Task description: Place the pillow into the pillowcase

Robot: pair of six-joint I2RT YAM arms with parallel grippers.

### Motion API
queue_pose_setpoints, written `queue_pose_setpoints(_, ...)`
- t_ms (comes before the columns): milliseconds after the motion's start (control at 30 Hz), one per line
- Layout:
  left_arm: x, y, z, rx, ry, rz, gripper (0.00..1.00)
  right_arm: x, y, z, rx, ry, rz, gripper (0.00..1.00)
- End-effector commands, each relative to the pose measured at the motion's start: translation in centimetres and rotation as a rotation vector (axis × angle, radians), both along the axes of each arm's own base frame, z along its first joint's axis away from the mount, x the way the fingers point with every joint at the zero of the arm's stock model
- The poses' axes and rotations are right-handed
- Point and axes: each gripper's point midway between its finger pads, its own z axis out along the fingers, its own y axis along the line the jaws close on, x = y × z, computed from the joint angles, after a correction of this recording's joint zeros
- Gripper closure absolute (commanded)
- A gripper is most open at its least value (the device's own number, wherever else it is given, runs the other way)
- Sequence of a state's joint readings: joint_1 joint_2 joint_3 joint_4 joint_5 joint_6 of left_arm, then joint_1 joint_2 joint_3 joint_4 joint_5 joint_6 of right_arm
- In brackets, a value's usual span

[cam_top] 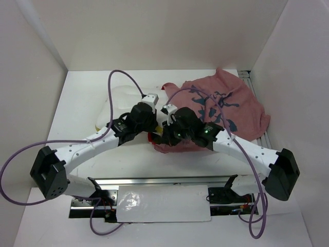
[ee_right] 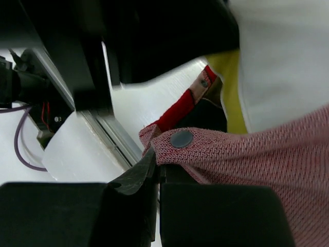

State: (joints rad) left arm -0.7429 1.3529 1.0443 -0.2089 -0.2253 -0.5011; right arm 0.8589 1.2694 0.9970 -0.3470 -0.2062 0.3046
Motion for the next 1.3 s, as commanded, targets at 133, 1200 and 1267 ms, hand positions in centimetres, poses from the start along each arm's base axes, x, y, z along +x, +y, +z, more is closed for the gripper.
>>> queue_pose_setpoints(133,-1.2,-5.9,1.7,-0.233,0.069,-0.007,1.00,-0.6,5.3,4.5,0.184,-0.094,0.167,1.00)
queue_pose_setpoints(1200,1.0,9.5,1.4,0.017,0.128,0.388,0.00,9.1,-7.7,4.5,-0.131,-0.183,-0.535,0.07)
queue_pose_setpoints(1267,3.1,9.0,0.9,0.024,0.133,0.360,0.00,11.5,-8.8,5.2,-0.133,-0.175,-0.595,0.07)
